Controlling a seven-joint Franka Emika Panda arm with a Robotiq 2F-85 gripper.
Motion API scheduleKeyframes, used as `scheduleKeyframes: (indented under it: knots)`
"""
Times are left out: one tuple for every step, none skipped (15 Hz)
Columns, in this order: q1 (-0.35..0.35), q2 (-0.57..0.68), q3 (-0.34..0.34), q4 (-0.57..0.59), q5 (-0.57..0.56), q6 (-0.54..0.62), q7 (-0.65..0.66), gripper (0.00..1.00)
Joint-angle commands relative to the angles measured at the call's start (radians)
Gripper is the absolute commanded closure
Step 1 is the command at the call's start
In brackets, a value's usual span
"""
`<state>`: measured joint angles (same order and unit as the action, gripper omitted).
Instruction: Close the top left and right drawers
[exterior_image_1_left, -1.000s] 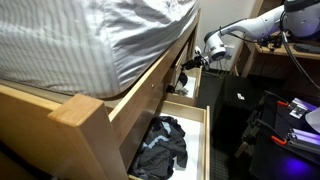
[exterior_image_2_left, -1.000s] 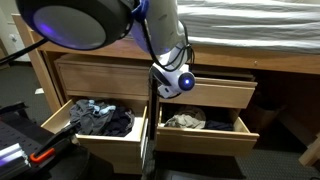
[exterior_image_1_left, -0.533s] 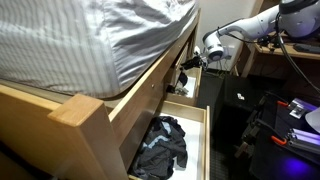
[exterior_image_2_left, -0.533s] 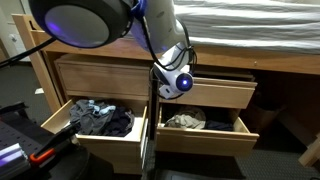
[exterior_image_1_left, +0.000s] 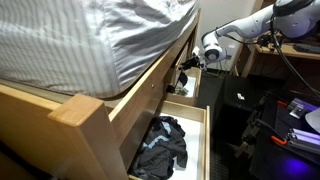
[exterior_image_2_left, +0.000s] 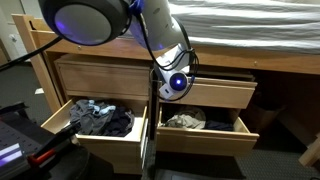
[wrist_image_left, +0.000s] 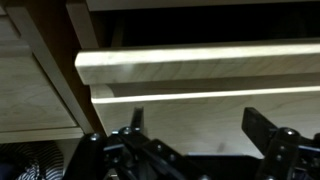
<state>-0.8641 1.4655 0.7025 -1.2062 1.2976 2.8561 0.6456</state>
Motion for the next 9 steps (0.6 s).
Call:
scheduleKeyframes:
  knots:
    - [0.002, 0.000, -0.002, 0.001, 0.002, 0.000, 0.000, 0.00]
    - [0.002, 0.000, 0.000, 0.007, 0.039, 0.009, -0.042, 0.00]
    - [0.022, 0.000, -0.012, 0.030, 0.098, 0.025, -0.095, 0.00]
    - [0.051, 0.000, -0.027, 0.058, 0.160, 0.043, -0.161, 0.00]
    - [0.067, 0.000, -0.036, 0.074, 0.214, 0.043, -0.215, 0.00]
    - [0.087, 0.000, -0.045, 0.093, 0.272, 0.043, -0.283, 0.00]
    - [0.111, 0.000, -0.062, 0.113, 0.326, 0.038, -0.339, 0.00]
    - [0.132, -0.001, -0.081, 0.128, 0.377, 0.033, -0.387, 0.00]
    - [0.151, -0.001, -0.099, 0.146, 0.432, 0.021, -0.433, 0.00]
